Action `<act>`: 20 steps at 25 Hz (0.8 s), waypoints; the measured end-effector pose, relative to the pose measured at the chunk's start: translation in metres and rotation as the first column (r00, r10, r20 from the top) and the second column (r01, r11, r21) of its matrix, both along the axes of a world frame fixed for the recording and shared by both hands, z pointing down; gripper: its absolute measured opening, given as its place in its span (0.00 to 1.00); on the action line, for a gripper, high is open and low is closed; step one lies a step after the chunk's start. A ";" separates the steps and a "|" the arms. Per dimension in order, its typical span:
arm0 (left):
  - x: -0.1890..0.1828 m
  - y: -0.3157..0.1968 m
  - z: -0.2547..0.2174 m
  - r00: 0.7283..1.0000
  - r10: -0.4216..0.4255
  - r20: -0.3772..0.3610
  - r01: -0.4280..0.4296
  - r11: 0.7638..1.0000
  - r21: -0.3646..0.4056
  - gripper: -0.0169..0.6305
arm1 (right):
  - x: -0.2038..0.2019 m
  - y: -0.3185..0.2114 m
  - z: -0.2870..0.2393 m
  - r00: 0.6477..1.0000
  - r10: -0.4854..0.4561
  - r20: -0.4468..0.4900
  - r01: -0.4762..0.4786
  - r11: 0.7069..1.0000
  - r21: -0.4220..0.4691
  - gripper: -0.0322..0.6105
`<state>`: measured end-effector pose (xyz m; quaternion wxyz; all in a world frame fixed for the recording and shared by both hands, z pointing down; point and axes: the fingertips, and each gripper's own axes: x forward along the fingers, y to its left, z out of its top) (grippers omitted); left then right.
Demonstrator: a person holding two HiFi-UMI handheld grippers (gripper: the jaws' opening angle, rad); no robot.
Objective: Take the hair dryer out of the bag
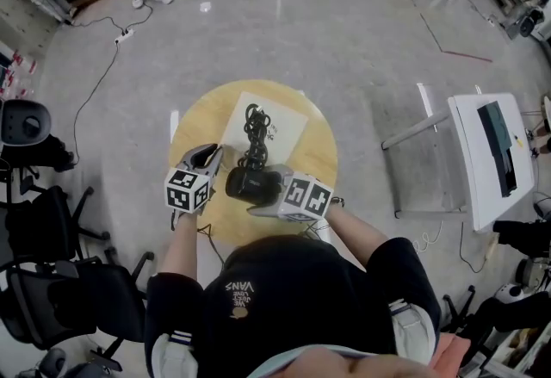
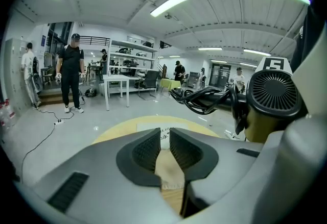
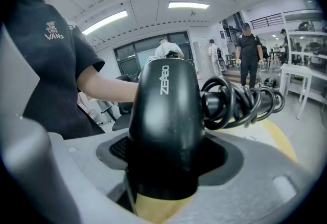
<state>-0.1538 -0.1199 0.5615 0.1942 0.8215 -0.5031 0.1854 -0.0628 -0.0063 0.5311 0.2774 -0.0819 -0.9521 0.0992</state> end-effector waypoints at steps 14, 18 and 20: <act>0.002 0.027 -0.031 0.998 -0.045 -0.048 0.050 0.994 0.099 0.09 | -0.003 -0.005 -0.017 0.991 0.082 0.101 -0.077 0.996 -0.047 0.60; 0.001 0.035 -0.037 0.997 -0.054 -0.063 0.061 0.992 0.110 0.08 | -0.004 -0.009 -0.020 0.985 0.120 0.124 -0.112 0.991 -0.073 0.60; -0.001 0.039 -0.040 0.996 -0.059 -0.071 0.067 0.991 0.118 0.08 | -0.005 -0.011 -0.022 0.981 0.138 0.134 -0.128 0.988 -0.081 0.60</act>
